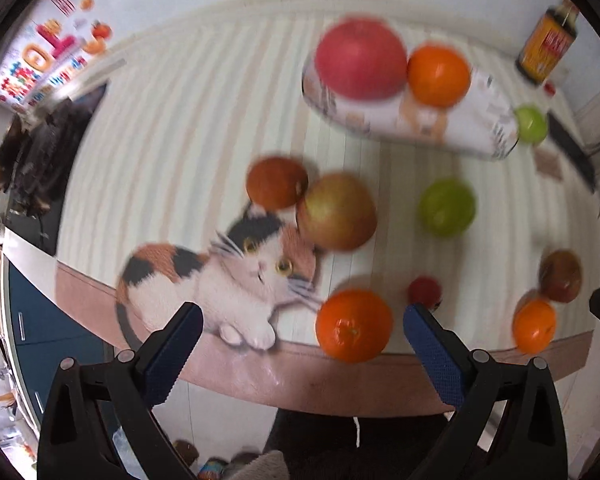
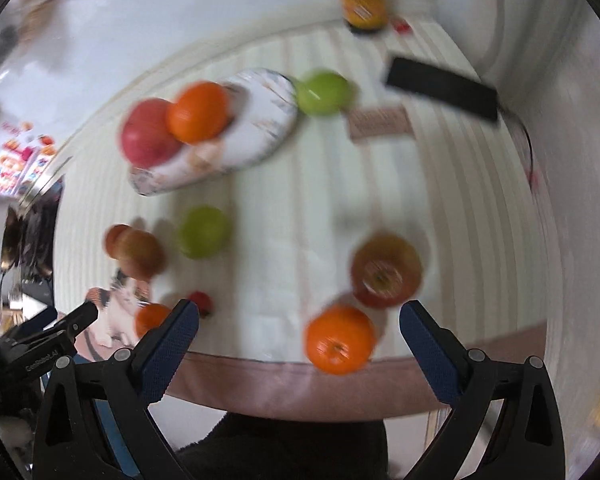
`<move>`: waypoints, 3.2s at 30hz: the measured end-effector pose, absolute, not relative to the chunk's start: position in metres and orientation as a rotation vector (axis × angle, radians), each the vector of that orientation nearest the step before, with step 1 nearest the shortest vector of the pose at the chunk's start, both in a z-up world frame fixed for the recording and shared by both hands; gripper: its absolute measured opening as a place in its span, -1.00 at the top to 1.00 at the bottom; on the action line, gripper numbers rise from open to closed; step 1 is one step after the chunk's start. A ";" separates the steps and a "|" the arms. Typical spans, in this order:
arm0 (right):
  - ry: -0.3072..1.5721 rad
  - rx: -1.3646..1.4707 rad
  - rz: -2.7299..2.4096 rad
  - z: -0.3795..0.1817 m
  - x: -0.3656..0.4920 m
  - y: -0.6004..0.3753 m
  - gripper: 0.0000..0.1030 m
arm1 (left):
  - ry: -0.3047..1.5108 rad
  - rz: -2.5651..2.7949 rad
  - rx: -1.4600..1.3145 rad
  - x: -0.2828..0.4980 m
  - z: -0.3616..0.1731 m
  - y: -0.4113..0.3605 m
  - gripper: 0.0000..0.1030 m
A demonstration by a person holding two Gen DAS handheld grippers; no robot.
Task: Organize fruits
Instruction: 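Move both tools back to the loose fruits and grasp a tangerine with each, then place the tangerine on the plate with the left tool while the right places its tangerine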
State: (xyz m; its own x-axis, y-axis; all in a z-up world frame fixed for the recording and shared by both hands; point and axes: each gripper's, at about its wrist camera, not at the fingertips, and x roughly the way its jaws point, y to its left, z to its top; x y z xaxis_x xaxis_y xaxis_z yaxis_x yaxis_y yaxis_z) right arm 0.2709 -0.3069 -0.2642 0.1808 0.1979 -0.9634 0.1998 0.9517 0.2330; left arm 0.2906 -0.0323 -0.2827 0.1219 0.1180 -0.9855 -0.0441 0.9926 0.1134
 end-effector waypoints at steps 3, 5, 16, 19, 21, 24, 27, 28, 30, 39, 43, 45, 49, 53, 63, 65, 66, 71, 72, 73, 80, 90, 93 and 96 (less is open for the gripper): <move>1.462 0.391 -0.041 -0.293 0.259 -0.320 -0.99 | 1.513 0.094 0.059 0.290 -0.308 -0.034 -0.99; 1.489 0.401 -0.067 -0.308 0.253 -0.323 -0.98 | 1.552 0.073 0.050 0.289 -0.322 -0.036 -0.99; 1.559 0.468 -0.138 -0.356 0.240 -0.324 -0.94 | 1.651 -0.012 0.065 0.291 -0.364 -0.055 -0.99; 1.570 0.463 -0.138 -0.360 0.241 -0.321 -0.87 | 1.650 -0.020 0.066 0.293 -0.367 -0.063 -0.77; 1.579 0.458 -0.140 -0.364 0.242 -0.318 -0.78 | 1.650 -0.028 0.070 0.293 -0.369 -0.064 -0.54; 1.578 0.456 -0.126 -0.368 0.242 -0.314 -0.50 | 1.626 -0.065 0.049 0.290 -0.369 -0.069 -0.23; 1.565 0.426 -0.108 -0.367 0.245 -0.305 -0.30 | 1.603 -0.058 0.103 0.288 -0.367 -0.077 -0.23; 1.562 0.412 -0.111 -0.367 0.246 -0.304 -0.30 | 1.600 -0.057 0.107 0.291 -0.365 -0.081 -0.22; 1.557 0.390 -0.112 -0.365 0.248 -0.300 -0.29 | 1.593 -0.065 0.112 0.291 -0.362 -0.084 -0.22; 1.514 0.436 -0.026 -0.333 0.254 -0.294 -0.29 | 1.484 -0.161 0.045 0.308 -0.286 -0.098 -0.22; 1.457 0.457 0.035 -0.303 0.281 -0.286 -0.29 | 1.417 -0.194 -0.006 0.351 -0.253 -0.105 -0.22; 1.428 0.462 0.062 -0.291 0.305 -0.284 -0.29 | 1.393 -0.195 -0.001 0.372 -0.251 -0.102 -0.22; 1.386 0.451 0.079 -0.285 0.359 -0.278 -0.29 | 1.381 -0.172 0.027 0.414 -0.257 -0.100 -0.22; 1.404 0.502 0.087 -0.298 0.419 -0.283 -0.29 | 1.430 -0.157 0.040 0.445 -0.288 -0.097 -0.22; 1.482 0.521 0.046 -0.355 0.527 -0.269 -0.29 | 1.497 -0.146 0.047 0.470 -0.320 -0.108 -0.22; 1.481 0.502 0.033 -0.357 0.540 -0.269 -0.29 | 1.505 -0.141 0.051 0.470 -0.324 -0.110 -0.22; 1.482 0.499 0.030 -0.358 0.538 -0.269 -0.29 | 1.509 -0.140 0.051 0.470 -0.327 -0.110 -0.22; 1.503 0.505 0.032 -0.369 0.552 -0.264 -0.30 | 1.517 -0.127 0.058 0.470 -0.335 -0.110 -0.24; 1.506 0.510 0.029 -0.370 0.553 -0.262 -0.30 | 1.520 -0.122 0.054 0.470 -0.336 -0.110 -0.24; 1.507 0.515 0.028 -0.368 0.550 -0.264 -0.30 | 1.523 -0.117 0.050 0.471 -0.336 -0.110 -0.24; 1.501 0.567 0.062 -0.363 0.552 -0.275 -0.86 | 1.519 -0.103 0.012 0.475 -0.331 -0.104 -0.70; 1.413 0.372 0.024 -0.314 0.527 -0.276 -0.98 | 1.415 -0.087 0.013 0.461 -0.279 -0.086 -0.76; 1.388 0.284 0.008 -0.297 0.504 -0.276 -0.98 | 1.374 -0.049 0.013 0.454 -0.266 -0.078 -0.76; 1.355 0.208 0.015 -0.280 0.476 -0.271 -0.98 | 1.347 -0.021 -0.001 0.442 -0.253 -0.063 -0.76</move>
State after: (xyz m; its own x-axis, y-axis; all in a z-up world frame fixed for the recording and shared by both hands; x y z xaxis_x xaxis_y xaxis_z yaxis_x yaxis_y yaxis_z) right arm 0.4762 -0.2708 -0.2797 0.2174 0.1309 -0.9673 0.1097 0.9814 0.1574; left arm 0.4421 -0.0630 -0.2528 0.2214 -0.0152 -0.9751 0.0145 0.9998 -0.0123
